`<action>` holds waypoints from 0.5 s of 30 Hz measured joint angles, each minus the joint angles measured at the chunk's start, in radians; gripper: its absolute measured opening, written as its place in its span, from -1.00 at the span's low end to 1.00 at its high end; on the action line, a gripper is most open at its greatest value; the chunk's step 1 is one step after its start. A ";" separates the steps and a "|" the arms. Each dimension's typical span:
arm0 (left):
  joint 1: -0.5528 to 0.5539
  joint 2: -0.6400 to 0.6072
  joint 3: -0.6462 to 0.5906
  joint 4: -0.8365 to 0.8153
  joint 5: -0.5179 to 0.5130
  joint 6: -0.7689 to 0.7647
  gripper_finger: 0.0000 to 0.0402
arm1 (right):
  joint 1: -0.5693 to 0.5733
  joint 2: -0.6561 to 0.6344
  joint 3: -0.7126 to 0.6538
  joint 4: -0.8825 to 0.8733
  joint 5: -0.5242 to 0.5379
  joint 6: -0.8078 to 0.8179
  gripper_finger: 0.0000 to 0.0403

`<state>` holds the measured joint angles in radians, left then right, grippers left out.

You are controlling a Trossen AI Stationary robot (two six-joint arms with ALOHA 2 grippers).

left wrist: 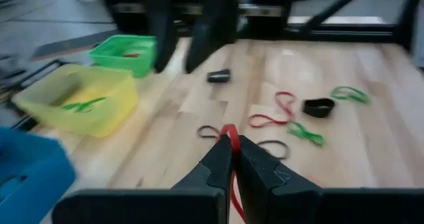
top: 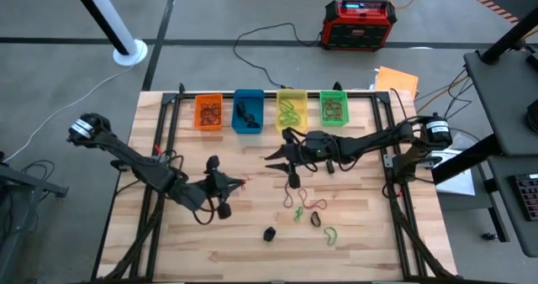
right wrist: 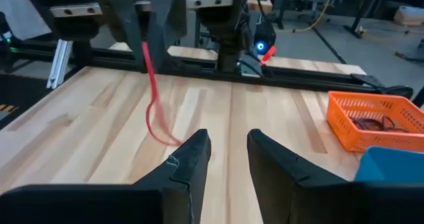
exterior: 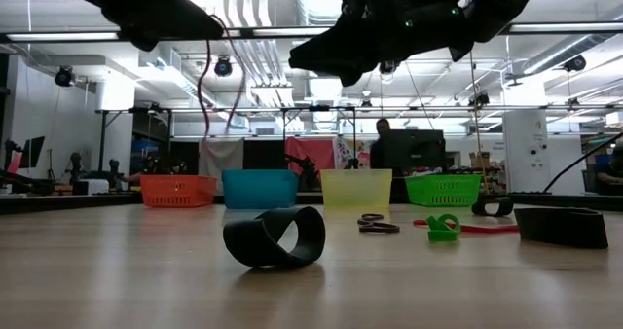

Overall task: Sort rubber bands into baskets
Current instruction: Put the red rubber band into the green bin

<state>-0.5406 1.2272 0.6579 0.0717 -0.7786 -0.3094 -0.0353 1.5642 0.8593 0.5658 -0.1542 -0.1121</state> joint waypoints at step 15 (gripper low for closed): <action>0.027 -0.162 -0.268 0.380 0.022 0.091 -1.00 | 0.028 0.000 0.001 0.024 -0.003 0.136 0.04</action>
<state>-0.5138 1.0650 0.3894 0.4518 -0.7569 -0.2182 -0.0073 1.5642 0.8599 0.5896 -0.1573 0.0237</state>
